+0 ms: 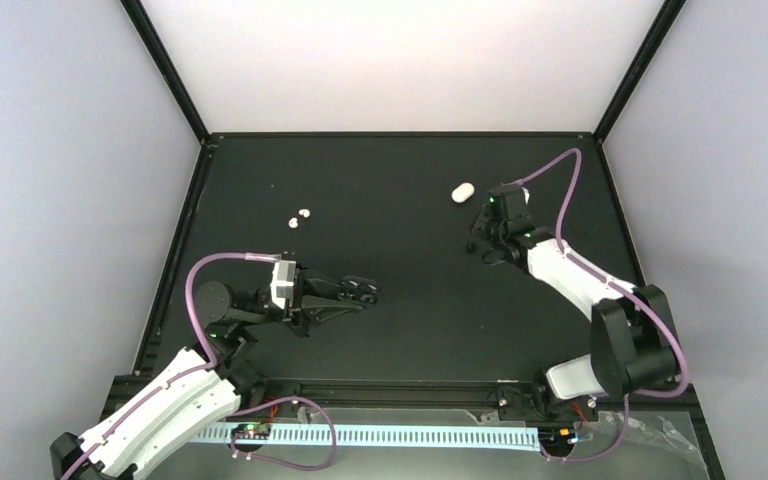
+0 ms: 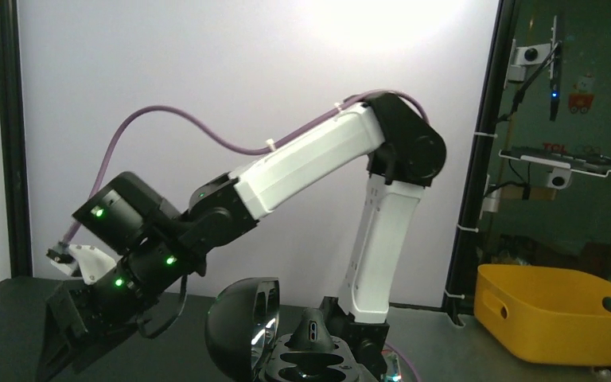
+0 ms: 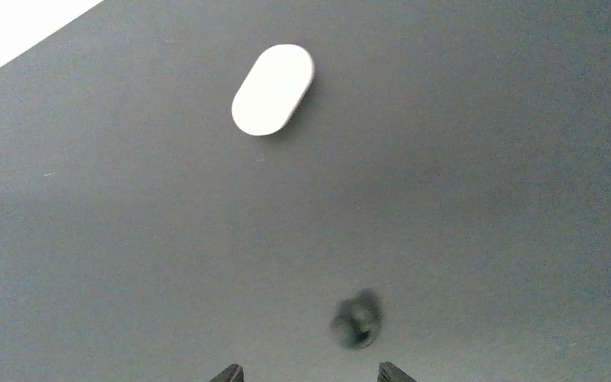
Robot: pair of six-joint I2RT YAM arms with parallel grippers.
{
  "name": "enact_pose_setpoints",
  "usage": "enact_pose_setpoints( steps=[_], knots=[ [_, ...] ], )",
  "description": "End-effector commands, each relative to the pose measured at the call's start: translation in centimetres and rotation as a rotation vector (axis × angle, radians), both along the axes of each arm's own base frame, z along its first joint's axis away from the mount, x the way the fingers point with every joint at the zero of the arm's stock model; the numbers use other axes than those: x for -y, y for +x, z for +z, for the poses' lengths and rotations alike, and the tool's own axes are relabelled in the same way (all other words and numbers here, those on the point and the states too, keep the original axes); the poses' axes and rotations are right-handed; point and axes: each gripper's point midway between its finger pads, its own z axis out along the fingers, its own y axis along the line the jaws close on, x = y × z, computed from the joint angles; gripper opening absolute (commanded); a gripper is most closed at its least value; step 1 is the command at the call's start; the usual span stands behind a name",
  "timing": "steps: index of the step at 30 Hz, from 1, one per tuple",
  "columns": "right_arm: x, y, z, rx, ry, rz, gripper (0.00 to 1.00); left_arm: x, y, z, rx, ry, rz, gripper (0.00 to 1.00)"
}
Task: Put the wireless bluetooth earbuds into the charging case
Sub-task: Open the charging case, then adjust the earbud at the center of the board.
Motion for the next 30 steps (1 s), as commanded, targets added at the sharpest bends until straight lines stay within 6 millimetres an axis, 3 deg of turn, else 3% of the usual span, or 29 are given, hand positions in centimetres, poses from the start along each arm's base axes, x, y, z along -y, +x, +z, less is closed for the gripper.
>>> enact_pose_setpoints(
  steps=[1, 12, 19, 30],
  knots=[
    [3.0, 2.7, -1.7, 0.002, -0.012, -0.139, 0.42, -0.2, -0.3, -0.2, 0.021, 0.008, 0.014, 0.02],
    [2.8, 3.2, -6.7, -0.118, -0.048, -0.116, 0.32, -0.2, -0.3, -0.8, 0.028, 0.018, 0.014, 0.02],
    [2.3, 3.3, -8.6, -0.163, -0.053, -0.091, 0.24, -0.1, -0.2, -0.9, 0.025, 0.023, 0.014, 0.02],
    [1.7, 3.3, -9.8, -0.190, -0.039, -0.059, 0.25, -0.1, -0.1, -1.0, 0.024, 0.025, 0.019, 0.02]
  ],
)
